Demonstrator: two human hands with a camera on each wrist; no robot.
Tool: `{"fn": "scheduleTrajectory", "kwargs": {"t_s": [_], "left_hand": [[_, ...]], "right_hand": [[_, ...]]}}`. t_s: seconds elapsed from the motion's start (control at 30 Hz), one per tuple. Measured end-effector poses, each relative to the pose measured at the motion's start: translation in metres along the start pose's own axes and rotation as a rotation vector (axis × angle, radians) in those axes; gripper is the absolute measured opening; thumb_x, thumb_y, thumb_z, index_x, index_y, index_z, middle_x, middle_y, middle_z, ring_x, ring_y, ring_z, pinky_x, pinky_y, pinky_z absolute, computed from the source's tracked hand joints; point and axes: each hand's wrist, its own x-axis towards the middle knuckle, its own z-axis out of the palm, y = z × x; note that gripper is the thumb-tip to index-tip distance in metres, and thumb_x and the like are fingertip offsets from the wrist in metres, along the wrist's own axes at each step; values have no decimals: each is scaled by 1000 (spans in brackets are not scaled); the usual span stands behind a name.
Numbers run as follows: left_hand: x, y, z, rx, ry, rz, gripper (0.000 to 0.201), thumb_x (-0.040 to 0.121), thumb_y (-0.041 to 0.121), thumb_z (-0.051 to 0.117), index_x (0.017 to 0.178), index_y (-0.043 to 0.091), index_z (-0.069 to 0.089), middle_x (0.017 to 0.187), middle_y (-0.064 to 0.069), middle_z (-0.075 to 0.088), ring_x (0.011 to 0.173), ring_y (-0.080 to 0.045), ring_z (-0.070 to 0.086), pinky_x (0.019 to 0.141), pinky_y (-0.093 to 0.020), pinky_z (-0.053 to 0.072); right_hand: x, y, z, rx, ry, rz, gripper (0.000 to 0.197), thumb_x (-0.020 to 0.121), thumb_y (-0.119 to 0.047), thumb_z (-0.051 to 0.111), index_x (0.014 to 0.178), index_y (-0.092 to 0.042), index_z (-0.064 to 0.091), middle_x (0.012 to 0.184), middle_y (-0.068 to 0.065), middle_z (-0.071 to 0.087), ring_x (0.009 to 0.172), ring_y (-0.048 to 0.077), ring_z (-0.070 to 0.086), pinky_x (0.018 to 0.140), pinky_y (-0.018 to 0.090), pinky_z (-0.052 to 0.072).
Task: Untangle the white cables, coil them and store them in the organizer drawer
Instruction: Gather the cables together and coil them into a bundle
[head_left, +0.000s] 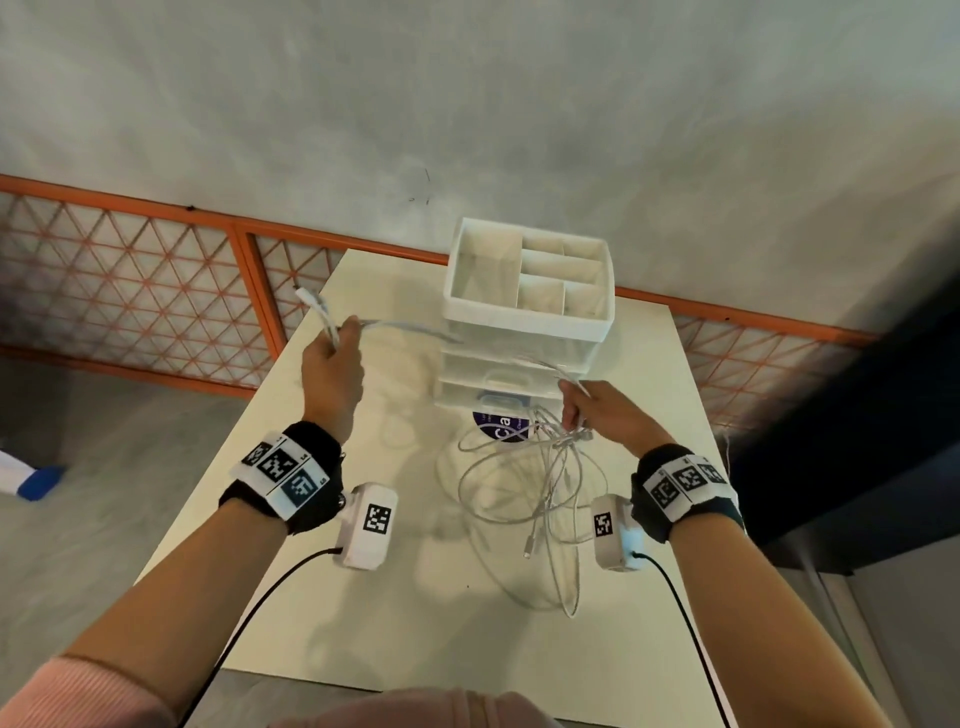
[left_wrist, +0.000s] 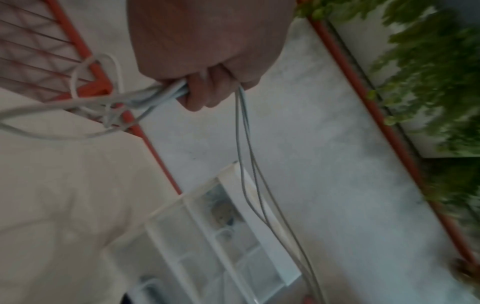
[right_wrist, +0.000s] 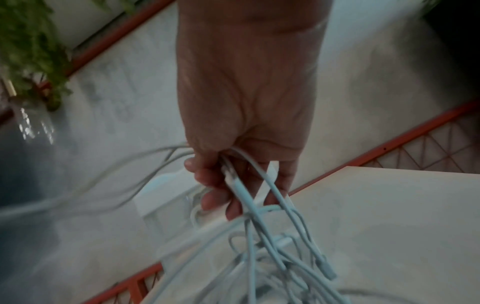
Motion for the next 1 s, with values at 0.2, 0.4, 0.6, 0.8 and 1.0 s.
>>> {"fn": "scheduleTrajectory", "kwargs": {"t_s": [0.2,0.4,0.6,0.8,1.0], "left_hand": [[12,-40,-20,386,112,-84,35,93,32,51,66,9,51,61,-9,49,65,-31,46,56,-38,35],[14,-59,-25,560,93,-154,33,89,16,57,106,-11,62,95,-35,64,88,-49,61,77,-50,50],[-23,-16,10,190,-429,-35,25,91,31,59,110,17,68,42,15,24,37,-5,19,37,-18,18],[-47,-11,42,533,-898,54,14,93,25,57,86,16,66,35,12,44,35,0,39,45,-14,30],[-24,-12,29,612,-715,287,38,93,43,51,65,18,45,56,7,34,51,-4,33,56,-22,28]], "right_hand": [[-3,-35,-28,-66,71,-71,34,97,-29,48,69,-11,54,57,0,56,46,5,53,52,15,41],[-2,-48,-27,-62,-213,-63,21,79,-22,75,75,-15,55,74,4,64,54,10,45,54,22,36],[2,-64,-5,-138,-358,-114,19,82,-26,72,77,-17,56,76,3,63,59,10,49,58,21,38],[8,-78,8,-88,-346,-205,21,82,-14,71,72,-19,53,64,-8,58,48,-3,49,49,12,36],[7,-29,19,-228,-373,-135,18,75,-8,75,90,-13,67,85,-3,65,78,10,60,76,17,47]]}}
